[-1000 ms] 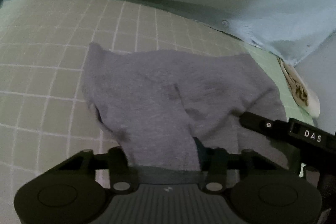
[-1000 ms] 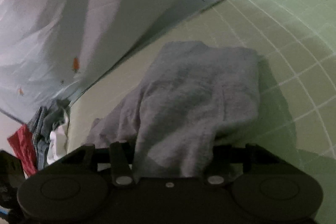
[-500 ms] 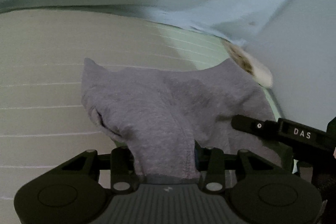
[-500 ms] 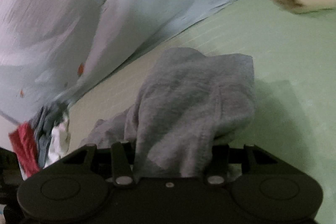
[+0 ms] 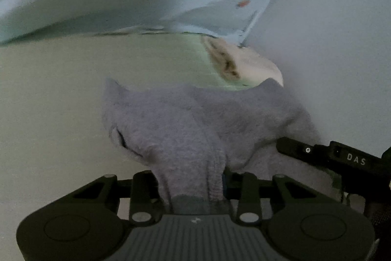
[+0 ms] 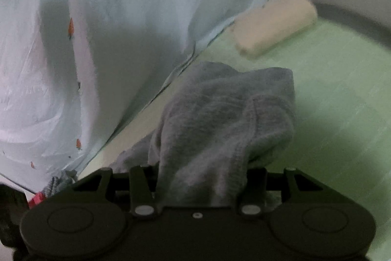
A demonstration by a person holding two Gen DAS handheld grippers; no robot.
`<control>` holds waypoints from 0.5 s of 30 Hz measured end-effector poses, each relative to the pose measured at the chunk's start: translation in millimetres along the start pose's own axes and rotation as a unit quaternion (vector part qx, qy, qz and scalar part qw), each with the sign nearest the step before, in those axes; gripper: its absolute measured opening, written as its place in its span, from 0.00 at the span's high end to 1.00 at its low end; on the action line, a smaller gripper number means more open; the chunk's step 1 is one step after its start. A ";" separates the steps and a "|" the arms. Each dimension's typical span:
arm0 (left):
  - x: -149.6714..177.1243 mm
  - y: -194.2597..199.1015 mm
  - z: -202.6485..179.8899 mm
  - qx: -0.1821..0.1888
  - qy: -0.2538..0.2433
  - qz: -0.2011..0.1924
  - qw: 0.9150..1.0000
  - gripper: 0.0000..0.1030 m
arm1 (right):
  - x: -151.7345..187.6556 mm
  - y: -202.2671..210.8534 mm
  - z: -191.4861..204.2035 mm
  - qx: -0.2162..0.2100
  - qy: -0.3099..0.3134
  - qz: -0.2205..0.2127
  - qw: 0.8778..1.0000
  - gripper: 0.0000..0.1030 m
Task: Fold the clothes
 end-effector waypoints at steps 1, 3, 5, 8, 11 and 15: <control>-2.7 -8.4 -15.4 -0.006 -0.009 0.001 1.000 0.64 | -7.6 3.0 -10.7 -0.002 -0.002 -0.005 1.000 0.53; -16.1 -22.0 -46.9 -0.022 -0.028 0.008 0.999 0.65 | -23.0 9.0 -31.0 -0.008 -0.013 -0.018 1.000 0.53; -35.4 -33.6 -77.2 -0.020 -0.057 0.002 0.998 0.66 | -39.9 12.6 -48.1 -0.013 -0.024 -0.037 0.999 0.53; -73.8 -53.4 -118.8 -0.017 -0.117 -0.007 0.993 0.66 | -64.7 15.2 -75.1 -0.018 -0.052 -0.065 0.996 0.53; -117.9 -76.8 -155.2 -0.003 -0.164 -0.011 0.986 0.67 | -92.3 12.9 -100.6 -0.018 -0.095 -0.104 0.990 0.53; -179.3 -120.4 -208.5 0.024 -0.237 -0.012 0.971 0.69 | -126.5 0.0 -123.0 -0.009 -0.130 -0.161 0.978 0.53</control>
Point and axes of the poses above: each gripper's, at about its wrist camera, not at the fingertips, and y roughly against the way its jaws point, z to its left, x to its underside, the point moved 3 cm from there along -y, roughly the way its jaws point, and after that the axes turned 11 degrees about y, right-handed, at the moved point
